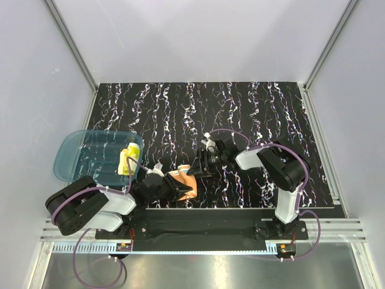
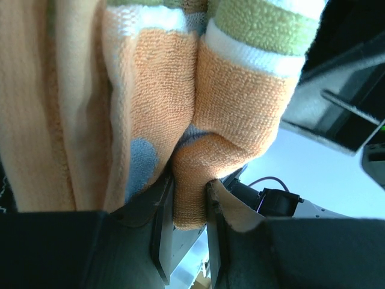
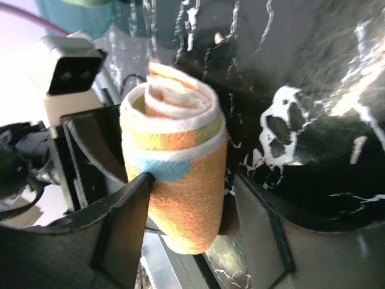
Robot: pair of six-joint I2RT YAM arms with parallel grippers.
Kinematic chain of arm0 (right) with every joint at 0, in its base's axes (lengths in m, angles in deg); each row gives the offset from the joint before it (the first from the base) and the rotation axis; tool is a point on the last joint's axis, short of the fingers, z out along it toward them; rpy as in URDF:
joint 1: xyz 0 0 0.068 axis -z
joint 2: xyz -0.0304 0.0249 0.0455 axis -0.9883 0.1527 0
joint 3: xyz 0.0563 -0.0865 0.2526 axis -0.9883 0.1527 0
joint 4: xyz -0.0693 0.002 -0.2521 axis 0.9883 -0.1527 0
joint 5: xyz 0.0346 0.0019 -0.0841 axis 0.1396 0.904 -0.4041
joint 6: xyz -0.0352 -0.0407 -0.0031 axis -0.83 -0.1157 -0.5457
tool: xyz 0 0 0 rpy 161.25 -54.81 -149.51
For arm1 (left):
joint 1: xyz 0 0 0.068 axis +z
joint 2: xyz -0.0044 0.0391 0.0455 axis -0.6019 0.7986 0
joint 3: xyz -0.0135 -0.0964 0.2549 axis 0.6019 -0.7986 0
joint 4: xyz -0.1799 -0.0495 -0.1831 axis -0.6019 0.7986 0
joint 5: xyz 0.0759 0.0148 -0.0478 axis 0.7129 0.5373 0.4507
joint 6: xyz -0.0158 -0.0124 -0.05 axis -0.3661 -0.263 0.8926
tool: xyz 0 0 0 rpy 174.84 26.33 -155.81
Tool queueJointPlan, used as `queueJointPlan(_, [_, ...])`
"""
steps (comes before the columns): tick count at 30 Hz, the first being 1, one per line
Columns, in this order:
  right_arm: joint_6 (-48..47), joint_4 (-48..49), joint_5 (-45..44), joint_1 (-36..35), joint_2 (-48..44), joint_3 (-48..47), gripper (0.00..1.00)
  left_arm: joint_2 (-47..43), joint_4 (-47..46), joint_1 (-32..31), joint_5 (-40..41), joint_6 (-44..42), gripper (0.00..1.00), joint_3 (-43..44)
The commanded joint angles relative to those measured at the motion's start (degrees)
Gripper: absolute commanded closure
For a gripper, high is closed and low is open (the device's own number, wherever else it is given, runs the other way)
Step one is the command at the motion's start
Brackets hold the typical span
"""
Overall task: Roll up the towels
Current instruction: Roll the towel
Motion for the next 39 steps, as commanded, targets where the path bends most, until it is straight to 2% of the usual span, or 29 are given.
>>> queueJointPlan(1, [3.6, 9.6, 1.8, -1.5, 0.4, 4.5, 0.33, 2.1, 0.8, 0.9, 0.4, -0.5, 1.0, -5.8])
queueJointPlan(8, [7.7, 21.1, 4.7, -1.0, -0.4, 9.0, 0.31, 2.0, -0.1, 1.2, 0.1, -0.3, 1.0, -6.5])
queueJointPlan(16, [13.3, 32.7, 7.0, -1.0, 5.8, 11.0, 0.45, 1.2, -0.1, 1.4, 0.1, -0.8, 1.0, -6.4])
queueJointPlan(20, [17.5, 41.7, 7.7, -1.2, 8.6, 11.8, 0.67, 1.5, -0.4, 1.5, -0.2, -2.1, 1.0, -6.1])
queueJointPlan(21, [18.9, 42.6, 7.2, -1.1, 8.7, 12.4, 0.74, 1.4, 0.2, 1.6, -0.5, -2.6, 0.98, -5.4])
queueJointPlan(22, [19.0, 42.8, 6.9, -1.1, 8.5, 12.6, 0.77, 1.5, 1.2, 1.6, -0.6, -4.0, 0.93, -4.7])
queueJointPlan(25, [14.7, 34.4, 3.6, -1.1, 4.9, 12.1, 0.85, 0.9, 7.3, 1.5, -0.9, -7.9, 0.84, -0.5])
queueJointPlan(26, [10.1, 25.2, 0.0, -1.1, 1.5, 11.3, 0.87, 0.5, 8.8, 1.5, -0.7, -8.7, 0.79, 0.3])
queueJointPlan(28, [5.5, 14.7, -4.3, -1.0, -2.3, 9.9, 0.89, -0.3, 11.5, 1.5, -0.9, -10.3, 0.73, 1.5])
queueJointPlan(29, [1.4, 4.2, -9.3, -1.0, -5.8, 8.0, 0.89, -1.3, 12.9, 1.5, -0.7, -11.0, 0.65, 3.2])
queueJointPlan(30, [-0.6, -1.6, -11.9, -1.0, -7.2, 6.7, 0.89, -1.8, 17.1, 1.5, -0.5, -12.0, 0.62, 4.5])
queueJointPlan(31, [-2.1, -11.3, -14.4, -1.0, -9.1, 5.3, 0.89, -2.8, 19.5, 1.1, -0.3, -14.4, 0.58, 5.7])
queueJointPlan(32, [-4.4, -15.9, -19.0, -1.0, -9.5, 2.6, 0.89, -3.1, 24.9, 1.0, 0.5, -15.8, 0.53, 9.2])
queueJointPlan(34, [-6.0, -28.2, -23.9, -1.0, -9.5, -0.2, 0.9, -3.9, 29.8, -0.1, 1.9, -19.8, 0.49, 12.6])
queueJointPlan(36, [-7.5, -33.9, -29.8, -1.0, -9.0, -3.1, 0.9, -4.5, 38.1, -2.4, 6.0, -22.6, 0.46, 18.2])
queueJointPlan(37, [-7.9, -38.0, -31.3, -1.0, -8.8, -4.0, 0.91, -5.2, 40.7, -3.7, 12.0, -25.4, 0.46, 20.1])
queueJointPlan(38, [-8.0, -39.6, -34.2, -1.0, -8.8, -4.9, 0.91, -5.8, 47.7, -5.3, 15.7, -26.5, 0.46, 22.0])
queueJointPlan(39, [-8.0, -41.0, -35.3, -1.0, -8.8, -5.5, 0.91, -6.1, 51.2, -7.1, 19.8, -27.5, 0.44, 26.6])
